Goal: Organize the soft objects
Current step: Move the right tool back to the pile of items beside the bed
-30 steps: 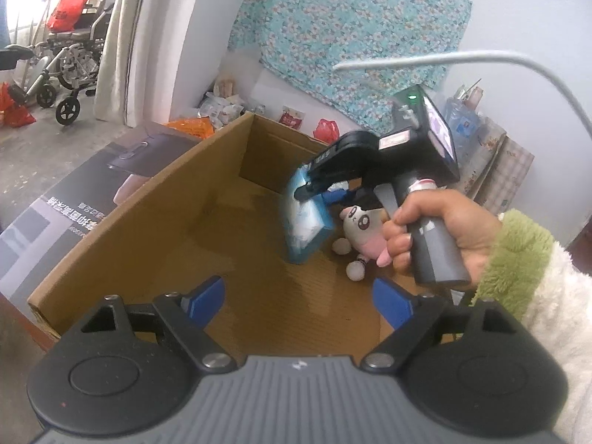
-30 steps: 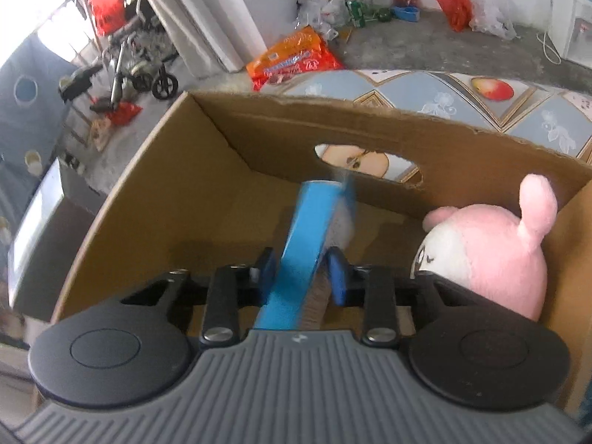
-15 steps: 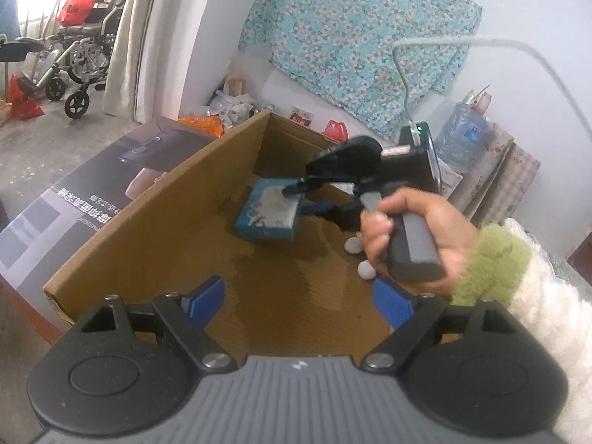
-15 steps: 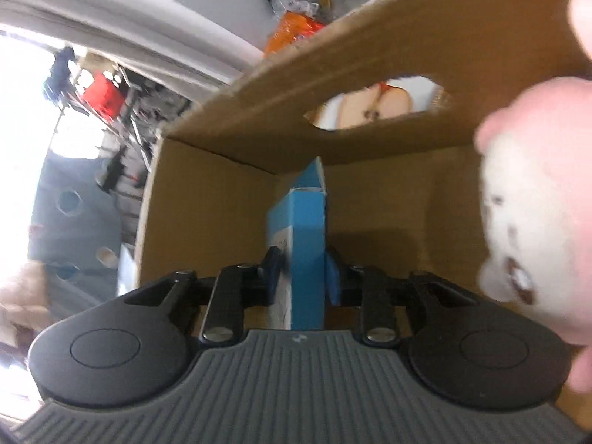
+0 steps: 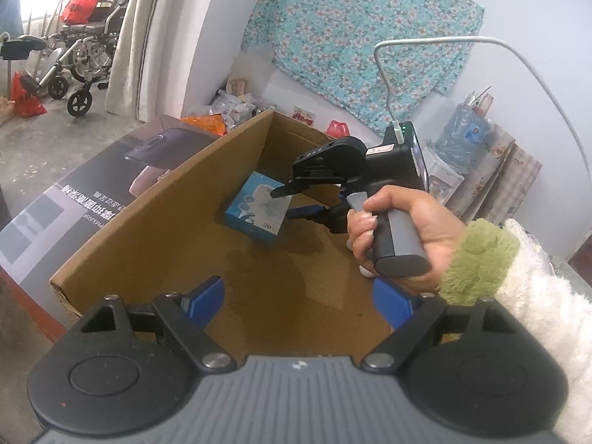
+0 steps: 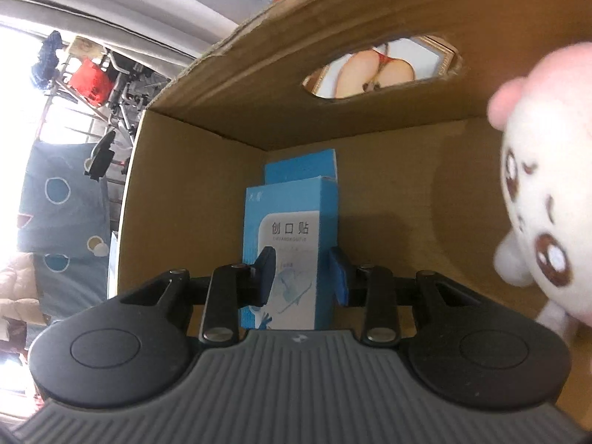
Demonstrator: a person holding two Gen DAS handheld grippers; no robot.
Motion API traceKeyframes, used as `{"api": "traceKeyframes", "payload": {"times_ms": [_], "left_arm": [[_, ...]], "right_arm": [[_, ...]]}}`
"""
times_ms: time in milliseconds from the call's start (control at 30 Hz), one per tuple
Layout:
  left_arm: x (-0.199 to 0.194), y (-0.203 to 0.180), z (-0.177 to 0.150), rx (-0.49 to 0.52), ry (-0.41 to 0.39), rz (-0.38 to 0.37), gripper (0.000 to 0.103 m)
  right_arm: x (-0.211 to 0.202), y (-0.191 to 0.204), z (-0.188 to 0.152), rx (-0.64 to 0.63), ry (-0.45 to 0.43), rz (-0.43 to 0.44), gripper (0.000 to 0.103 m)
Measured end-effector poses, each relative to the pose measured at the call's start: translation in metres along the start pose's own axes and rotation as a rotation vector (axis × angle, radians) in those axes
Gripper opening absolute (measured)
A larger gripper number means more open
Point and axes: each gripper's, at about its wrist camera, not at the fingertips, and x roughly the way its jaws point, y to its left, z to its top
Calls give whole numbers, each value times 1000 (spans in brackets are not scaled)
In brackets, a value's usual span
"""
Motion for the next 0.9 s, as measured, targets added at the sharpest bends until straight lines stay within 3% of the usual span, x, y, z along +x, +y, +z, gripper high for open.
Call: {"api": "traceKeyframes", "payload": {"times_ms": [67, 133, 267, 433, 533, 700, 900], "left_arm": [[-3, 0, 0, 1, -4, -1, 88], [-7, -2, -2, 10, -18, 2, 89], [-22, -13, -6, 40, -62, -8, 93], [-41, -34, -13, 93, -92, -73, 98], [-52, -53, -24, 145, -107, -148, 102], [-57, -96, -46, 247, -54, -284, 103], [-52, -155, -77, 384, 6, -406, 103]], "right_arm": [[-5, 1, -1, -10, 3, 10, 37], [-16, 6, -3, -32, -1, -1, 59], [-67, 22, -20, -175, -52, 45, 67], [-170, 7, -68, -240, -127, 223, 75], [-234, -29, -107, -248, -216, 288, 80], [-320, -114, -177, -192, -368, 345, 82], [-381, -221, -247, -4, -600, 287, 84]]}}
